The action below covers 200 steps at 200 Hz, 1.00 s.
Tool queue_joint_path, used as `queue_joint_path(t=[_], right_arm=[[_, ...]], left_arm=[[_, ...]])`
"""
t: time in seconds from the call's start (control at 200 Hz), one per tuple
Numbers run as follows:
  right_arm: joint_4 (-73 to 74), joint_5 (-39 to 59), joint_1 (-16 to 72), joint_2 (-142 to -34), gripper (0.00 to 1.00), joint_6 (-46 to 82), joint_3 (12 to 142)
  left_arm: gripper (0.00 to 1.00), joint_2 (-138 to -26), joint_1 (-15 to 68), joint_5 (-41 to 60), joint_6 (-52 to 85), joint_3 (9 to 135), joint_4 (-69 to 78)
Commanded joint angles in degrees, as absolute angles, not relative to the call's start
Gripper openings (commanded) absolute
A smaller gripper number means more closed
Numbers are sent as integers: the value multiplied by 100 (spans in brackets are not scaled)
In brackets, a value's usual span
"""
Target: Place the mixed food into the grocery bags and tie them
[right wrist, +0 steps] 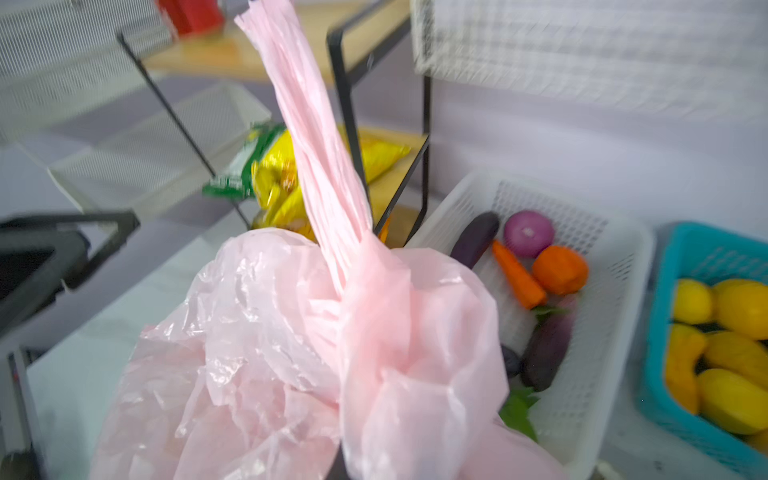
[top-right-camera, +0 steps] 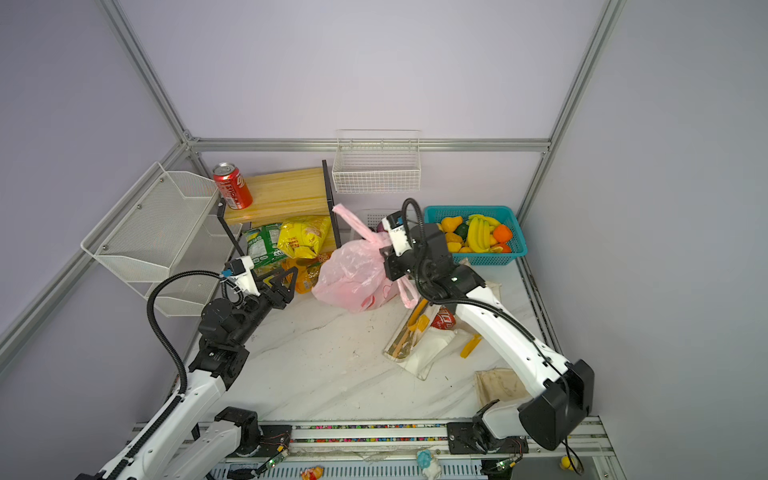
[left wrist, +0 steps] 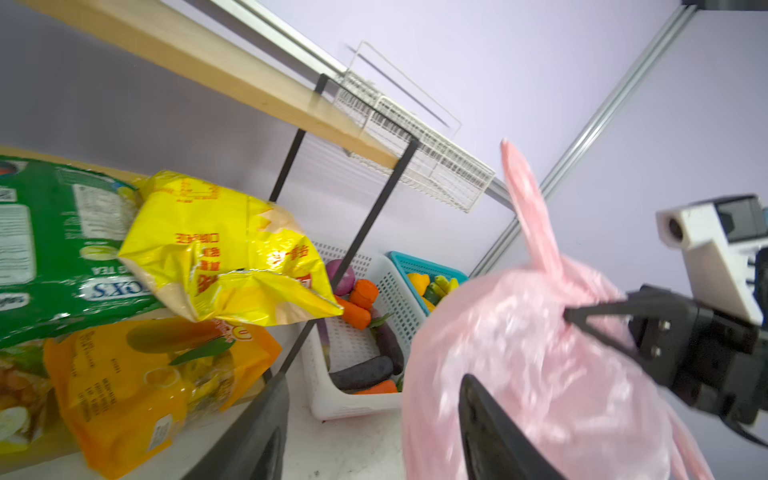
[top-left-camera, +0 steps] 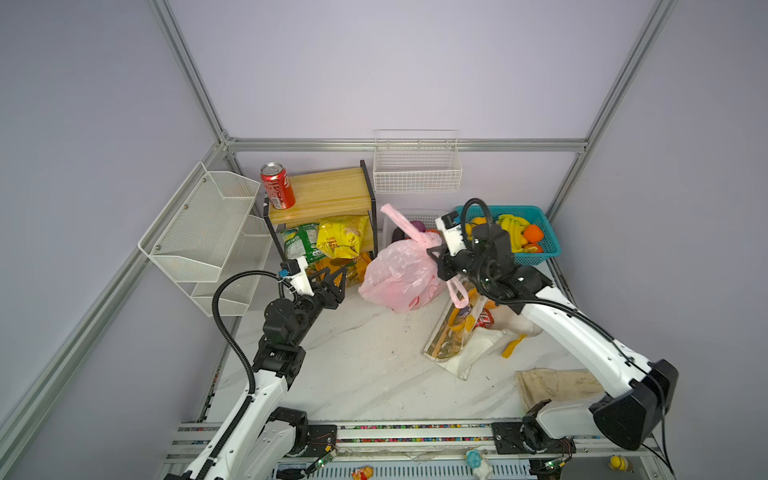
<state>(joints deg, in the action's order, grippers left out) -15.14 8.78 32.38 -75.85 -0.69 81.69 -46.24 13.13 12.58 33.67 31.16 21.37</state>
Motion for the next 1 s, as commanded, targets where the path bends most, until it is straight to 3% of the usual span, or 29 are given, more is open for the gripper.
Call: queue_joint_path(t=[0.0, 0.325, 0.67, 0.845, 0.995], right_arm=[[-1352, 293, 3149, -7209, 0, 109, 8540], [-2050, -2447, 2919, -6909, 0, -510, 9561], [-2514, -3693, 2918, -6634, 0, -816, 9471], [-2690, -4032, 2918, -6569, 0, -995, 9512], [-3278, -3615, 2919, -6534, 0, -685, 9422]], left_arm=[[66, -4609, 1794, 1118, 3170, 3500, 2103], [72, -6279, 3757, 1639, 2451, 4951, 1432], [78, -9395, 5129, 1915, 1763, 7875, -198], [66, -10343, 5247, 1585, 1840, 8747, -760], [37, -10712, 5247, 1618, 2006, 9035, -807]])
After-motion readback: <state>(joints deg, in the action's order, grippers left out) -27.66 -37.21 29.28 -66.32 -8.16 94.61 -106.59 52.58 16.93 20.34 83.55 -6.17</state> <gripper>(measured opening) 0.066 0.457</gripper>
